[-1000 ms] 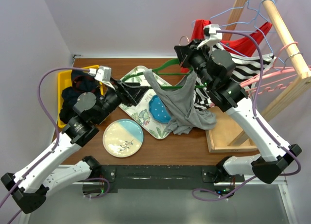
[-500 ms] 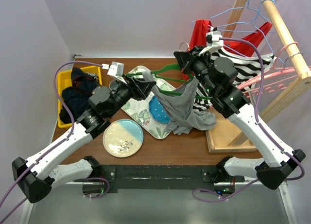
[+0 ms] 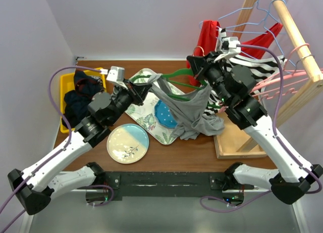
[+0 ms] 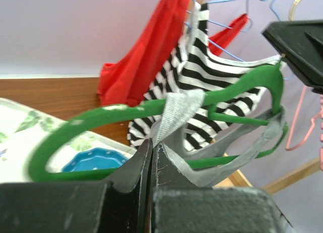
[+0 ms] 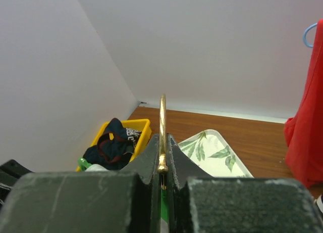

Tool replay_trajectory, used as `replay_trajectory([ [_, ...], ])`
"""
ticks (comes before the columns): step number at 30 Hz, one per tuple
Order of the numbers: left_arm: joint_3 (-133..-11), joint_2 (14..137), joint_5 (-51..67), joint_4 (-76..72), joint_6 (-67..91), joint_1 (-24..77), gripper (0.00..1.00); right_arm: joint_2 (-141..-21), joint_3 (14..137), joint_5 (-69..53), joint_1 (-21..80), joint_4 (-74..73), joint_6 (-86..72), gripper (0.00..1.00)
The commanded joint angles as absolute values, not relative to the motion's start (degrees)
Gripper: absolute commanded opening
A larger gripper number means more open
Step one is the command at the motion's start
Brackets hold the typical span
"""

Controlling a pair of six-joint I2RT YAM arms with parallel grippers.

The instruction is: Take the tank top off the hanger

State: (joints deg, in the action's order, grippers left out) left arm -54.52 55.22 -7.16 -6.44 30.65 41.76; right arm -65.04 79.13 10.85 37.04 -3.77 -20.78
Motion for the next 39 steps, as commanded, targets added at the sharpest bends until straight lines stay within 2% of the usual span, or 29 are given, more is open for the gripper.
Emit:
replay_trajectory([
  [1,-58.62,50.45,-17.39,-0.10,25.93,41.31,0.00,-61.44,80.51,12.22,37.35,-4.39,-16.35,0.00],
  [12,-68.46,54.05,-24.96,16.51,24.08,38.24,0.00,-56.16,81.65,13.45,37.27,-8.79,-12.31,0.00],
  [25,-72.33,53.26,-26.28,23.47,25.14,36.21,0.00,-56.52,85.78,13.18,37.27,-8.35,-13.27,0.00],
  [28,-70.67,51.42,-21.11,21.89,25.49,36.21,0.00,-56.95,85.87,12.75,37.27,-6.51,-14.50,0.00],
  [32,-60.77,45.02,-11.98,16.10,26.19,36.21,0.00,-58.01,86.22,11.78,37.27,-4.93,-18.27,0.00],
  [39,-48.96,39.47,-4.58,8.01,28.74,36.21,0.00,-58.01,83.76,11.51,37.35,-0.71,-22.58,0.00],
])
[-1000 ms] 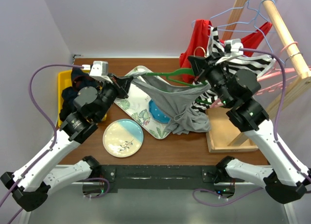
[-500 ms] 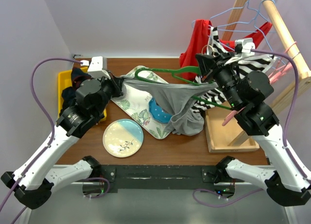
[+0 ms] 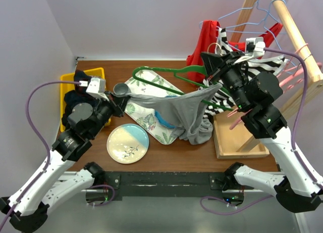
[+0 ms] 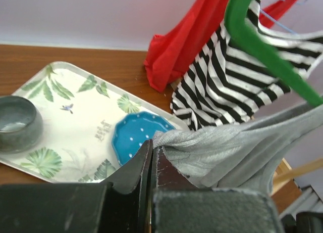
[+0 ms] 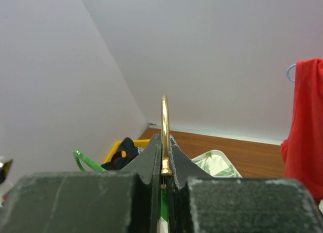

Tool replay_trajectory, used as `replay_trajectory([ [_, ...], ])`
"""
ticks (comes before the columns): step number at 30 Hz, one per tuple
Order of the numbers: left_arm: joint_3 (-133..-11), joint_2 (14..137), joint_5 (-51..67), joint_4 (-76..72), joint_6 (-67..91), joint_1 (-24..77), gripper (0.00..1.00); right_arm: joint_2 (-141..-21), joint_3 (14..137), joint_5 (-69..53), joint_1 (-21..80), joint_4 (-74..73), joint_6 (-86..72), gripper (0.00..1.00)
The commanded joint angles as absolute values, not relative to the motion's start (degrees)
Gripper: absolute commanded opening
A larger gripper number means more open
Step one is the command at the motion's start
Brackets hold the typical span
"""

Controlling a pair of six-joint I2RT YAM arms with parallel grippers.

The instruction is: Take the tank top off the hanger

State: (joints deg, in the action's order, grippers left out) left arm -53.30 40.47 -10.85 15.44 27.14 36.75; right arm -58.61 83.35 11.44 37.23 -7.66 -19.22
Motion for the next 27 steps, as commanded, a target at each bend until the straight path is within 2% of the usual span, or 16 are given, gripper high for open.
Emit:
replay_trajectory([
  [1,-46.87,39.03,-3.53,6.87,29.00,36.21,0.00,-58.09,83.67,11.25,37.27,-0.62,-22.94,0.00],
  [6,-44.74,38.23,1.74,3.69,27.26,36.30,0.00,-59.85,86.04,9.41,37.35,-1.84,-24.78,0.00],
  [7,-44.48,38.23,2.71,3.52,26.38,36.21,0.07,-60.03,86.65,8.88,37.27,-2.19,-25.05,0.00],
  [8,-44.30,38.15,4.46,2.91,25.58,36.30,0.28,-60.29,86.83,8.09,37.27,-2.55,-25.22,0.00],
  [11,-41.58,36.31,10.16,-3.21,22.16,36.21,0.58,-60.73,86.92,7.73,37.35,-3.25,-25.40,0.00],
  [13,-38.08,34.90,16.04,-8.15,20.48,36.30,0.68,-60.73,86.92,7.74,37.18,-3.16,-25.66,0.00],
  [17,-34.28,38.48,28.10,-23.60,20.21,36.21,0.73,-61.08,87.36,6.95,37.35,-2.90,-27.15,0.00],
  [19,-34.10,43.38,33.45,-27.40,20.65,36.65,0.85,-61.08,87.10,5.98,37.27,-1.94,-27.94,0.00],
  [27,-35.67,54.48,30.06,-45.17,16.00,45.43,0.91,-61.70,87.63,4.92,37.35,0.61,-30.59,0.00],
])
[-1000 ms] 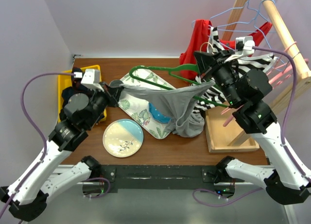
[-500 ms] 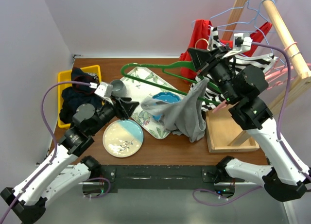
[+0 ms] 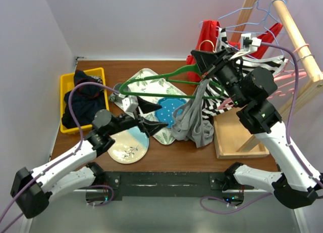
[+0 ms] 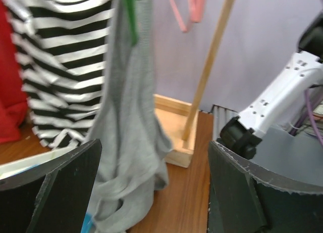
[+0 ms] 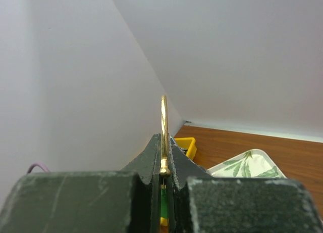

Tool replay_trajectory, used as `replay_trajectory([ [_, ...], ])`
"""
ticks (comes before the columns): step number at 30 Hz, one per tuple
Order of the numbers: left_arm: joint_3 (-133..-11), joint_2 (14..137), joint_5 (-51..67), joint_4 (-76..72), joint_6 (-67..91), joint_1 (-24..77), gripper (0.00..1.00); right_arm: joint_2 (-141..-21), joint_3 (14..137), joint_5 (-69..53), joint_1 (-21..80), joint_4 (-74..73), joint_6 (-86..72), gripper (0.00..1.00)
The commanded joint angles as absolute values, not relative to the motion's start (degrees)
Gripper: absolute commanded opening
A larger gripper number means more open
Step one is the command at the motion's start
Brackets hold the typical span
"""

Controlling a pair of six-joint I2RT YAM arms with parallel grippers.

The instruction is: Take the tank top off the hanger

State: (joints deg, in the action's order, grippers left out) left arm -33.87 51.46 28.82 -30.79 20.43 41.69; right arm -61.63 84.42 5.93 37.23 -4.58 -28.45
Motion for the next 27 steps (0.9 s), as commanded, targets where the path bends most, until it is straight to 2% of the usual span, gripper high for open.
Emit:
replay_trajectory([
  [1,-37.34,57.36,30.23,-45.78,15.82,46.14,0.92,-61.61,87.54,5.01,37.35,1.05,-31.11,0.00],
  [3,-38.58,59.75,29.63,-48.77,16.00,46.49,1.00,-61.79,87.02,4.57,37.44,2.28,-33.13,0.00],
  [9,-37.54,65.56,22.68,-57.12,13.71,47.64,1.00,-62.58,87.10,3.52,37.71,4.30,-36.03,0.00],
  [13,-32.97,68.11,19.25,-70.01,12.66,47.72,1.00,-62.58,86.49,3.25,38.05,5.80,-37.09,0.00],
  [19,-37.26,75.39,23.99,-70.83,12.74,47.72,1.00,-61.61,84.47,3.25,38.32,7.99,-37.88,0.00],
  [27,-45.34,86.38,21.36,-71.63,13.18,48.52,0.98,-61.17,83.50,0.97,38.32,9.23,-38.50,0.00],
])
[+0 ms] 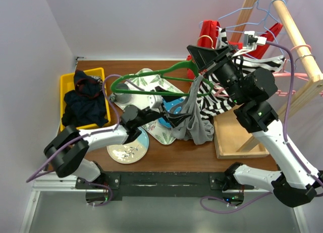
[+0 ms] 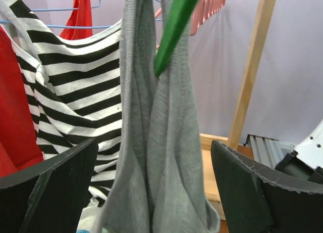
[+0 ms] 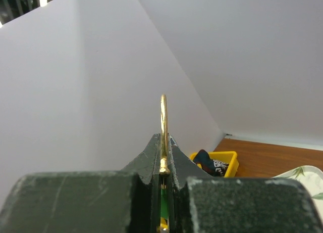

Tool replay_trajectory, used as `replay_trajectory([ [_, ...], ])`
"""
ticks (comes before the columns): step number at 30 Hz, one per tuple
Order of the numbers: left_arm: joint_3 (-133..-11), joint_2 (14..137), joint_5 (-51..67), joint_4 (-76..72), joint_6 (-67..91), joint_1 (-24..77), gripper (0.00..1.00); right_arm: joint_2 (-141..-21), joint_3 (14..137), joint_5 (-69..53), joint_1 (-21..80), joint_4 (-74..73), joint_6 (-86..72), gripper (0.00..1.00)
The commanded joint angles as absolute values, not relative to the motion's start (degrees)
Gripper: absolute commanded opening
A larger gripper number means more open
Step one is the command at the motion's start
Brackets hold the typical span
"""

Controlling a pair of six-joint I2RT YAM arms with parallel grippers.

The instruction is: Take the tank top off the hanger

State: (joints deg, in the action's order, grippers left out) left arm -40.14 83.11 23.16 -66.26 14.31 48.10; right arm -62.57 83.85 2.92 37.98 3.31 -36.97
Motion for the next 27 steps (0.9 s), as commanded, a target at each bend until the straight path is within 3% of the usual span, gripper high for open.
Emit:
replay_trajectory([
  [1,-45.87,87.27,21.36,-73.20,13.71,48.52,0.95,-61.35,83.41,0.10,38.32,9.75,-38.84,0.00],
  [2,-46.31,88.15,21.71,-74.00,13.97,48.52,0.92,-61.35,83.41,0.09,38.32,9.76,-39.20,0.00],
  [3,-46.93,89.72,22.41,-74.79,14.50,48.52,0.73,-61.26,83.41,0.17,38.32,9.67,-39.29,0.00],
  [5,-47.55,91.31,23.90,-76.20,15.99,48.52,0.46,-61.17,83.41,0.09,38.32,10.02,-39.37,0.00],
  [6,-47.90,92.71,24.25,-76.90,16.69,48.52,0.24,-61.08,83.58,0.09,38.32,10.19,-39.46,0.00],
  [10,-49.48,96.41,25.49,-78.22,19.51,48.52,0.00,-60.73,82.27,0.09,38.32,14.21,-42.97,0.00],
  [27,-53.70,104.77,25.05,-81.47,28.12,48.69,0.00,-59.68,80.51,-1.58,38.32,18.54,-49.22,0.00],
])
